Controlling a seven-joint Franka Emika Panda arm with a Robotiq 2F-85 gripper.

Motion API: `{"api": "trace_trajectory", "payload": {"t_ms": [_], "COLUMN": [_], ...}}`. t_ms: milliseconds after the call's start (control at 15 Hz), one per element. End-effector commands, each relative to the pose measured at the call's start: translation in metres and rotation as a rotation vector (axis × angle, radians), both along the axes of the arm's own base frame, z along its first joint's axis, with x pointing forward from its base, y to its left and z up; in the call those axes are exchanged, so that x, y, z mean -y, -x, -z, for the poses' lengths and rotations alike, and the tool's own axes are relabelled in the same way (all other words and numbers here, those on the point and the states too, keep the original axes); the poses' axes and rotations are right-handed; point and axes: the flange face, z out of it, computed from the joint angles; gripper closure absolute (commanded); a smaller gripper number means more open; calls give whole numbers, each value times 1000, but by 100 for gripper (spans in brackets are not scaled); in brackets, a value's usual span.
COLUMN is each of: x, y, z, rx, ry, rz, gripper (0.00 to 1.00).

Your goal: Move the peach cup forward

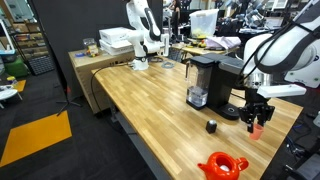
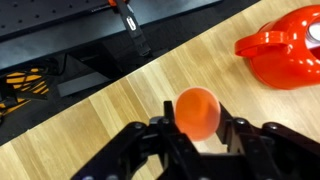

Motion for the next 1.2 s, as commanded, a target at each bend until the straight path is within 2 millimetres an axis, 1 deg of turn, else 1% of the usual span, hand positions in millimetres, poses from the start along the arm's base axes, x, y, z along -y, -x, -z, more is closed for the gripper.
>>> {"api": "trace_trajectory", "payload": {"t_ms": [0,267,467,600,867,1133], "x": [14,27,29,27,15,-3], "y": [12,29,37,39,38,24], "z": [5,17,24,28,35,42], "rx": [51,57,33,15,-9,36], "ry": [83,238,310,322,309,249], "rz": [137,238,324,376,435,443], "gripper": [84,84,84,84,84,84]}}
